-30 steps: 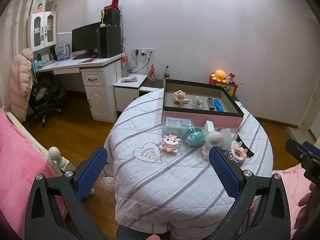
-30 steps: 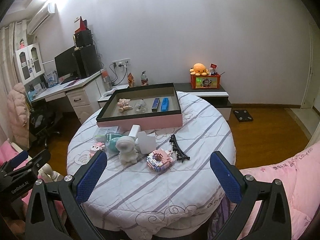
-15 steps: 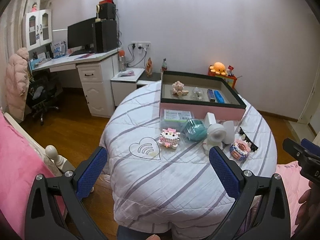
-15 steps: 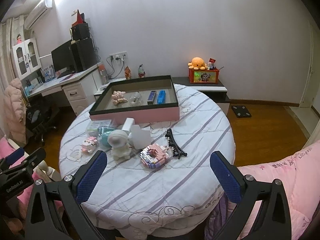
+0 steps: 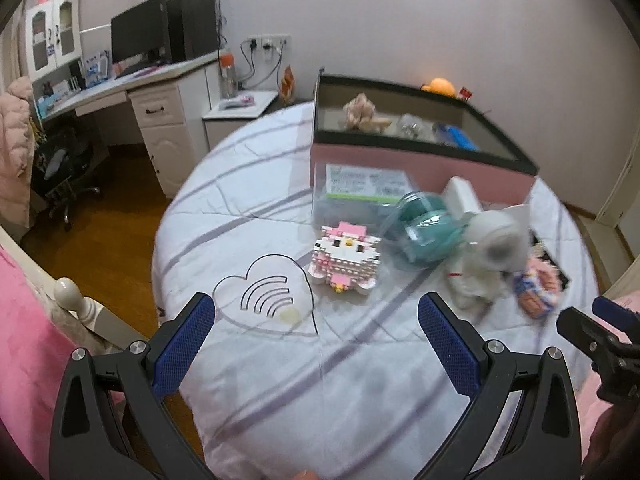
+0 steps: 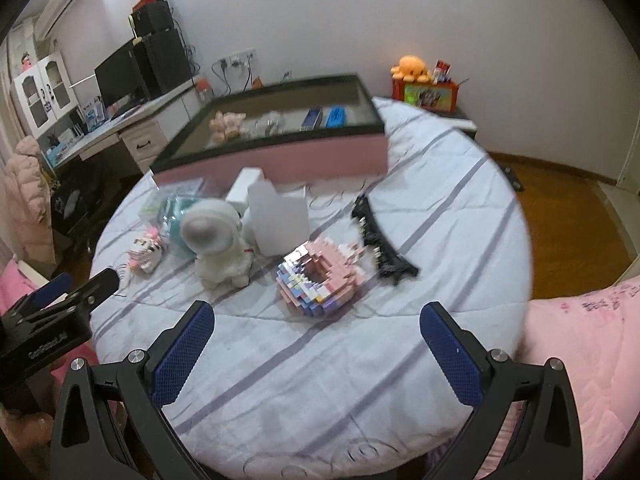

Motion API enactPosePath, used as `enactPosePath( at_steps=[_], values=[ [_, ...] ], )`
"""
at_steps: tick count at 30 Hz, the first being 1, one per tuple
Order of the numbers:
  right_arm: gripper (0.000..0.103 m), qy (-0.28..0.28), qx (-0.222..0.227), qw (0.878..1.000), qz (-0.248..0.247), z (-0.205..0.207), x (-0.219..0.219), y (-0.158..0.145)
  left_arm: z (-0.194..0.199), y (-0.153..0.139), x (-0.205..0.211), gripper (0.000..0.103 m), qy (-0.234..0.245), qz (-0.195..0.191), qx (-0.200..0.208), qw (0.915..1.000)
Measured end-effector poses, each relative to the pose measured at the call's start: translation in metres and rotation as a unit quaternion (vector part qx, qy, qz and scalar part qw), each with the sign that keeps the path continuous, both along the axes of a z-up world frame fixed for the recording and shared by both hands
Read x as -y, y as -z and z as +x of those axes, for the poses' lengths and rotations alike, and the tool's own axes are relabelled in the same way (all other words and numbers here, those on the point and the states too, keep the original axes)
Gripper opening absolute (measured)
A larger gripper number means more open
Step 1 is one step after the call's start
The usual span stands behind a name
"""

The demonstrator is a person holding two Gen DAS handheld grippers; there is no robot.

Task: Organize rigid objects
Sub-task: 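Grasp the pink-white block cat with the left tool while the right tool grasps the block donut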

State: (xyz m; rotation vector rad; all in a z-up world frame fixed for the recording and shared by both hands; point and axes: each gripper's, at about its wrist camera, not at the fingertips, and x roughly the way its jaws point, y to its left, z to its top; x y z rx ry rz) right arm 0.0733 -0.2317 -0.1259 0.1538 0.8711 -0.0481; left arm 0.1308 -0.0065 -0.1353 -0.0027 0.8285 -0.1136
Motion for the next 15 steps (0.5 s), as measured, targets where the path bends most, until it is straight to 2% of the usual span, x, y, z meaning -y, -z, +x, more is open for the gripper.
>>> enactPosePath(
  at_steps=[6, 10, 13, 15],
  values=[
    [0.101, 0.009, -0.021, 1.000, 0.008, 0.019, 0.001, 0.025, 0.030, 0.022, 0.004, 0.103, 0.009, 0.014, -0.024, 0.9996],
    [0.100, 0.009, -0.012, 1.000, -0.006, 0.028, -0.002, 0.031, 0.043, 0.028, 0.005, 0.103, 0.006, 0.019, -0.025, 0.9995],
    [0.094, 0.008, -0.006, 1.000, -0.018, 0.035, -0.004, 0.032, 0.049, 0.028, 0.006, 0.101, 0.011, 0.016, -0.025, 0.9995],
    [0.087, 0.006, -0.005, 0.999, -0.033, 0.037, -0.006, 0.033, 0.051, 0.028, 0.006, 0.095, 0.013, 0.013, -0.026, 0.9995]
  ],
)
